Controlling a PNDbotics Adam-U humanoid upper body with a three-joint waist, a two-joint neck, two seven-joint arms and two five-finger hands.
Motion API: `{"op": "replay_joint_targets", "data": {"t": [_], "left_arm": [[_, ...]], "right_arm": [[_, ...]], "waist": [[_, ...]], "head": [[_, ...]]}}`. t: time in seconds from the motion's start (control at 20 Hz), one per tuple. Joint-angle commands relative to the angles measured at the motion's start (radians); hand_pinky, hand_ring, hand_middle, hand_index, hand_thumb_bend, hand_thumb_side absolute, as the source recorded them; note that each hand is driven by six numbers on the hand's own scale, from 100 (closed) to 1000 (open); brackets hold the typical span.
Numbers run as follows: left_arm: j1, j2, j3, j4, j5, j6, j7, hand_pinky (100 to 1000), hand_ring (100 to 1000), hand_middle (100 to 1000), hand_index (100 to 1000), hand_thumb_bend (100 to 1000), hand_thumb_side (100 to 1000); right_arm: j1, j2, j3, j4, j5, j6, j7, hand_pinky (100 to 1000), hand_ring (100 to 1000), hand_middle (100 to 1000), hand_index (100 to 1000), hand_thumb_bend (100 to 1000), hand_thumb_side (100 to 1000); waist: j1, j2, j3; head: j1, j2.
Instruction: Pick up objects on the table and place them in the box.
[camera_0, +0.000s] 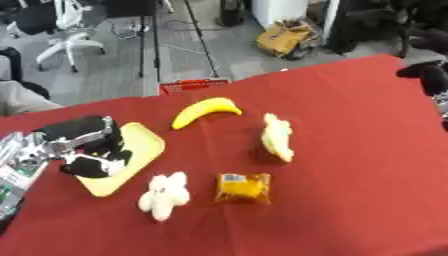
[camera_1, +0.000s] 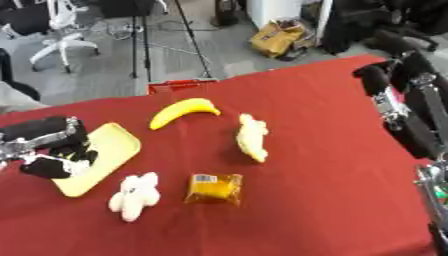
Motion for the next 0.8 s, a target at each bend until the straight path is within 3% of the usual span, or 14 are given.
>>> {"op": "replay_joint_targets", "data": {"t": [0.05, 0.1, 0.15, 0.25, 0.35, 0.5, 0.8], "left_arm": [[-0.026, 0.025, 0.016, 0.008, -0.013, 0.003, -0.012, 604, 480, 534, 636, 492, 372], [-0.034, 0.025, -0.005, 0.01, -0.026, -0.016, -0.056, 604, 480, 534, 636, 492, 372], [-0.042, 0.025, -0.013, 0.01, -0.038, -0.032, -0.098, 661, 568, 615, 717, 652, 397], [-0.063, 0.03, -0.035, 0.005, -0.074, -0.066, -0.19, 729, 706, 746, 823, 874, 440], [-0.093, 0.029, -0.064, 0.005, -0.124, -0.097, -0.268, 752, 746, 781, 846, 988, 461], [-0.125, 0.009, -0.101, 0.026, -0.171, -0.135, -0.326, 759, 761, 792, 849, 1000, 459], [-0.157, -0.03, -0.16, 0.088, -0.223, -0.195, -0.339, 754, 754, 783, 845, 1000, 452]], "right_arm": [[-0.01, -0.02, -0.007, -0.013, 0.003, -0.001, -0.002, 750, 667, 845, 951, 470, 819], [-0.011, -0.02, -0.007, -0.013, 0.003, 0.0, -0.002, 750, 667, 845, 951, 470, 819], [-0.011, -0.02, -0.007, -0.013, 0.003, 0.0, -0.002, 750, 667, 845, 951, 471, 818], [-0.011, -0.02, -0.005, -0.013, 0.002, -0.001, 0.0, 750, 667, 845, 951, 471, 819], [-0.011, -0.019, -0.005, -0.012, 0.002, -0.001, 0.0, 750, 667, 845, 951, 471, 819], [-0.011, -0.019, -0.003, -0.012, 0.001, -0.001, 0.002, 750, 667, 845, 951, 472, 818], [-0.012, -0.018, -0.002, -0.011, 0.0, -0.001, 0.003, 749, 667, 845, 951, 472, 819]], "waist": [[-0.009, -0.022, -0.001], [-0.009, -0.022, -0.002], [-0.009, -0.022, -0.002], [-0.009, -0.023, -0.002], [-0.009, -0.026, -0.003], [-0.01, -0.026, -0.005], [-0.01, -0.026, -0.006]], "head": [[-0.003, -0.006], [-0.002, -0.006], [-0.002, -0.005], [0.0, -0.005], [0.001, -0.005], [0.0, -0.006], [0.0, -0.004]]}}
